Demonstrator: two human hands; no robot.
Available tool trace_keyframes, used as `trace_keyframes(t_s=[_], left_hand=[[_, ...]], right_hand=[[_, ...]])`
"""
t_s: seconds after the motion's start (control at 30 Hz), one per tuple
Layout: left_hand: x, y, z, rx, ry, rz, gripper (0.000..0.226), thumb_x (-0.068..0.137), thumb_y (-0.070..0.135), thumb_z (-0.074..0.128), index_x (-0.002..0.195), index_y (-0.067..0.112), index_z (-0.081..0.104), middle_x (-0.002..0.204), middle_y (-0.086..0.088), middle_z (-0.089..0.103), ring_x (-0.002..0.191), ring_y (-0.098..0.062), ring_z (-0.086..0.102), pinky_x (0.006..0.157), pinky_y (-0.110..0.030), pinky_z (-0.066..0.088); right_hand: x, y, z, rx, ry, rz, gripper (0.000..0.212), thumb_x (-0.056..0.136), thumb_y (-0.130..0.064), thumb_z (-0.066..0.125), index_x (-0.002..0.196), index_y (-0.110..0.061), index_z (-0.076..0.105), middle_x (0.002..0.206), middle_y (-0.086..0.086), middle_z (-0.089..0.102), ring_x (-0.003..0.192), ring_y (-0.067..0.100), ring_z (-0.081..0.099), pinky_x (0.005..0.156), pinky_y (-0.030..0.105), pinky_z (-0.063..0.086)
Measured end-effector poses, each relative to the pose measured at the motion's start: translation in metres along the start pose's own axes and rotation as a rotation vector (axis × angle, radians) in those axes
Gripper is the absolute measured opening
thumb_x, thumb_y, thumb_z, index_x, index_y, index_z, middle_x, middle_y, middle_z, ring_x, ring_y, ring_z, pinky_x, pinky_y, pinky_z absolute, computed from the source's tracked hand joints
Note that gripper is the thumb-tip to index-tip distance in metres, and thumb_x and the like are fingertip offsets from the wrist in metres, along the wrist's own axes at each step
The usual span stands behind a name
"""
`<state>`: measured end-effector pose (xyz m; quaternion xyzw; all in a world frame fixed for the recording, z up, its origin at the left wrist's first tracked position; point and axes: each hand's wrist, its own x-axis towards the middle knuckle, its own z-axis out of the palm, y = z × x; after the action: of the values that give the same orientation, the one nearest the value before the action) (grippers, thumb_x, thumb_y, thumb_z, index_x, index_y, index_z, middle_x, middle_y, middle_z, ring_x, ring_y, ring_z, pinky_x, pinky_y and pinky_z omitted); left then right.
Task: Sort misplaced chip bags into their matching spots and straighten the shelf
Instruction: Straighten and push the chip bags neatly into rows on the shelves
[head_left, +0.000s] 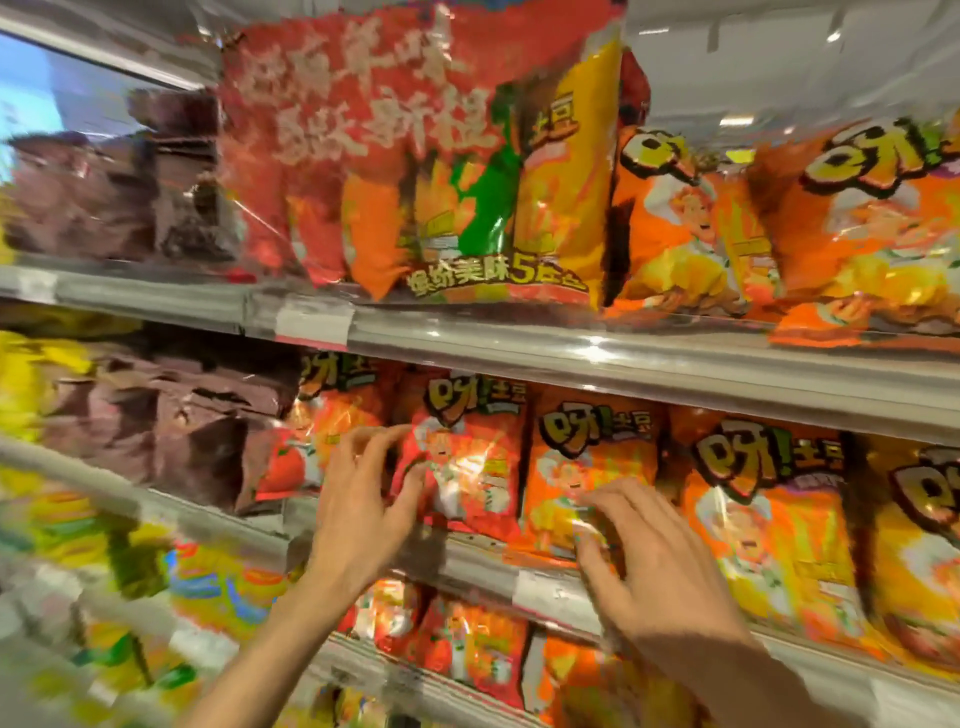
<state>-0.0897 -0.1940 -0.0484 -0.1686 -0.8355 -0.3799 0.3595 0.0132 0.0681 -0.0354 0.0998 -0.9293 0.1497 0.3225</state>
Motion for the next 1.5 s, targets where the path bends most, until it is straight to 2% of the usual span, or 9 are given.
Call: trace_keyframes(t_s=[0.27, 0.4, 0.53, 0.6, 0.77, 0.97, 1.13, 1.27, 1.5], left_hand=[[0.071, -0.114, -0.065, 0.025, -0.190, -0.148, 0.062, 0.089, 0.048, 0.062, 0.145, 0.028, 0.044, 0.144, -0.017, 0.037, 0.134, -0.032, 0.040, 0.113, -0.041, 0.034], [0.087, -0.134, -0.069, 0.009, -0.362, -0.166, 0.069, 0.095, 0.047, 0.059, 0.154, 0.036, 0.026, 0.146, -0.010, 0.036, 0.127, -0.028, 0.050, 0.107, -0.036, 0.038], [0.095, -0.145, -0.068, 0.043, -0.457, -0.192, 0.069, 0.095, 0.060, 0.048, 0.153, 0.048, 0.012, 0.144, -0.008, 0.042, 0.125, -0.033, 0.052, 0.104, -0.043, 0.043], [0.097, -0.149, -0.066, -0.023, -0.491, -0.187, 0.070, 0.094, 0.061, 0.048, 0.152, 0.051, 0.009, 0.140, -0.007, 0.049, 0.123, -0.030, 0.052, 0.103, -0.044, 0.043], [0.100, -0.157, -0.068, -0.189, -0.502, -0.111, 0.070, 0.096, 0.051, 0.055, 0.152, 0.047, 0.013, 0.138, -0.001, 0.057, 0.131, -0.019, 0.049, 0.101, -0.037, 0.043], [0.102, -0.155, -0.077, -0.285, -0.545, -0.020, 0.080, 0.090, 0.062, 0.056, 0.147, 0.064, 0.000, 0.132, 0.039, 0.042, 0.109, 0.020, 0.045, 0.093, -0.022, 0.043], [0.116, -0.150, -0.066, -0.456, -0.519, -0.067, 0.071, 0.089, 0.050, 0.066, 0.139, 0.065, 0.017, 0.117, 0.039, 0.061, 0.103, 0.013, 0.061, 0.091, -0.019, 0.051], [0.125, -0.148, -0.057, -0.500, -0.536, -0.097, 0.068, 0.091, 0.038, 0.068, 0.126, 0.065, 0.015, 0.091, 0.042, 0.063, 0.079, 0.023, 0.058, 0.071, -0.001, 0.044], [0.124, -0.152, -0.044, -0.550, -0.546, -0.083, 0.081, 0.080, 0.051, 0.075, 0.141, 0.062, 0.022, 0.146, 0.014, 0.046, 0.132, -0.002, 0.047, 0.110, -0.038, 0.043]], right_hand=[[0.099, -0.108, 0.072, 0.178, -0.159, 0.078, 0.031, 0.094, -0.041, 0.054, 0.124, -0.035, 0.054, 0.109, -0.019, 0.051, 0.102, 0.004, 0.054, 0.090, 0.028, 0.045], [0.153, -0.148, 0.100, 0.158, -0.347, 0.151, 0.062, 0.091, -0.046, 0.060, 0.145, -0.028, 0.035, 0.137, 0.001, 0.049, 0.124, 0.017, 0.051, 0.103, 0.033, 0.043], [0.190, -0.171, 0.108, 0.195, -0.507, 0.218, 0.060, 0.089, -0.041, 0.067, 0.139, -0.015, 0.046, 0.116, 0.007, 0.062, 0.103, 0.023, 0.060, 0.084, 0.030, 0.047], [0.202, -0.172, 0.112, 0.212, -0.557, 0.248, 0.066, 0.087, -0.041, 0.070, 0.142, -0.014, 0.044, 0.132, 0.008, 0.058, 0.117, 0.023, 0.055, 0.091, 0.028, 0.043], [0.203, -0.165, 0.132, 0.281, -0.448, 0.230, 0.108, 0.075, -0.044, 0.080, 0.155, -0.037, 0.008, 0.158, -0.001, 0.033, 0.140, 0.018, 0.037, 0.105, 0.026, 0.037], [0.177, -0.160, 0.135, 0.303, -0.237, 0.189, 0.097, 0.076, -0.047, 0.077, 0.151, -0.046, 0.015, 0.142, -0.004, 0.044, 0.122, 0.014, 0.048, 0.097, 0.034, 0.048], [0.165, -0.156, 0.136, 0.338, -0.206, 0.244, 0.075, 0.078, -0.049, 0.076, 0.140, -0.044, 0.036, 0.135, -0.004, 0.046, 0.115, 0.008, 0.050, 0.097, 0.033, 0.050], [0.161, -0.153, 0.136, 0.347, -0.178, 0.250, 0.098, 0.077, -0.048, 0.077, 0.148, -0.056, 0.011, 0.141, -0.008, 0.036, 0.128, 0.012, 0.048, 0.103, 0.037, 0.048], [0.158, -0.154, 0.134, 0.327, -0.199, 0.296, 0.100, 0.078, -0.047, 0.076, 0.153, -0.044, 0.012, 0.151, -0.004, 0.029, 0.130, 0.016, 0.048, 0.103, 0.037, 0.048]])
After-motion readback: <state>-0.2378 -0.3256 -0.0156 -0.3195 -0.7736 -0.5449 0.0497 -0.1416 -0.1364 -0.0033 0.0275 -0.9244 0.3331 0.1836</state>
